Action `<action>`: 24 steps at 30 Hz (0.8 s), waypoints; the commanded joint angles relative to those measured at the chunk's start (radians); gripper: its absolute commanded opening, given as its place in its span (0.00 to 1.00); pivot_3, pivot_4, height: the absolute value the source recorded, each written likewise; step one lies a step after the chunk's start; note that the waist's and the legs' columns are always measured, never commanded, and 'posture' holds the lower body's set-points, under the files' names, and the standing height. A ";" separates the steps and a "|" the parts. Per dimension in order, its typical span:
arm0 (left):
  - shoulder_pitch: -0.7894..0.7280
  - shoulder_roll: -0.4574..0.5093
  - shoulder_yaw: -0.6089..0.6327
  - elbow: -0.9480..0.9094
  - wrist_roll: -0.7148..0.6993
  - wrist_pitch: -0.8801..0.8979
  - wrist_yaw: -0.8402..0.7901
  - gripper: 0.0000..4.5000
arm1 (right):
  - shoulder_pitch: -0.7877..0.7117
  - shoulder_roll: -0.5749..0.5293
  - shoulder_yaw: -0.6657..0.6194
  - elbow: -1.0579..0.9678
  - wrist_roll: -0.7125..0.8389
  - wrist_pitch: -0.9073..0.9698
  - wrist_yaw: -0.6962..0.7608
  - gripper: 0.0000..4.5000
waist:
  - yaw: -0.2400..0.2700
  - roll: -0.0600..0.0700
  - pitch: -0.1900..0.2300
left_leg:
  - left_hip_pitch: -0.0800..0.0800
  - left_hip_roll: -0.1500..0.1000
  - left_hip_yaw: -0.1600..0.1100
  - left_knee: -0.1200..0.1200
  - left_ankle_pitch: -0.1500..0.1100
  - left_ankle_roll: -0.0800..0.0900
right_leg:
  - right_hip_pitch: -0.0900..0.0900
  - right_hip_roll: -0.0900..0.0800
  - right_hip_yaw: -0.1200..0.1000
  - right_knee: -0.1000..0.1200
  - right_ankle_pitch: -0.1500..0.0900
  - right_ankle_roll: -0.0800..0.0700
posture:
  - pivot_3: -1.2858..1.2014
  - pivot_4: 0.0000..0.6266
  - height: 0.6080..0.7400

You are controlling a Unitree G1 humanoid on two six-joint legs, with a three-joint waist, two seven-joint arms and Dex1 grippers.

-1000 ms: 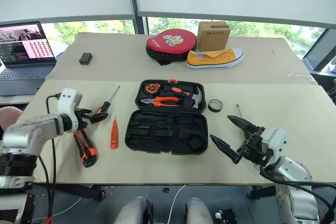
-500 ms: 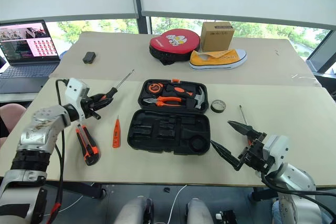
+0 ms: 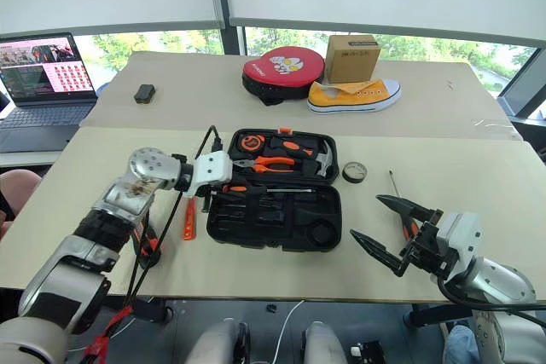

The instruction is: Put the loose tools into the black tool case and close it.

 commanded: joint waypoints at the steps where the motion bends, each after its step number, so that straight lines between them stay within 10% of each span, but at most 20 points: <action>1: -0.042 -0.010 0.000 0.044 0.044 -0.082 0.019 0.20 | 0.018 0.008 -0.025 -0.055 0.016 0.005 -0.018 1.00 | 0.000 0.000 0.000 | 0.000 0.000 0.000 0.001 0.000 0.000 | 0.000 0.000 0.000 0.000 0.000 0.000 | 0.52 0.24 1.00; 5: -0.045 -0.003 -0.007 0.069 0.061 -0.118 -0.024 0.20 | 0.031 0.017 -0.022 -0.071 0.014 0.007 -0.029 1.00 | 0.000 0.000 0.000 | -0.001 0.000 -0.001 0.003 -0.001 0.001 | 0.000 -0.001 0.000 0.000 0.000 0.001 | 0.52 0.24 1.00; 10: -0.072 -0.061 0.092 0.088 -0.014 -0.159 0.066 0.63 | 0.046 0.021 -0.016 -0.087 0.018 0.017 -0.042 1.00 | 0.000 0.000 0.000 | -0.001 0.000 -0.001 0.003 -0.001 0.001 | 0.000 -0.001 -0.001 0.001 0.000 0.001 | 0.52 0.24 1.00; 15: -0.031 -0.117 0.159 0.008 -0.123 -0.063 0.037 0.63 | 0.051 0.022 -0.018 -0.090 0.021 0.030 -0.043 1.00 | 0.003 0.001 0.001 | -0.006 0.000 -0.003 0.010 -0.003 0.004 | 0.000 -0.002 -0.003 0.002 0.000 0.003 | 0.52 0.24 1.00; 24: 0.037 -0.131 0.095 0.036 -0.018 -0.009 0.103 0.00 | 0.056 0.046 -0.005 -0.093 0.010 0.031 -0.059 1.00 | 0.000 0.001 0.001 | -0.005 -0.001 -0.003 0.010 -0.003 0.005 | 0.000 -0.002 -0.002 0.002 0.000 0.004 | 0.52 0.24 1.00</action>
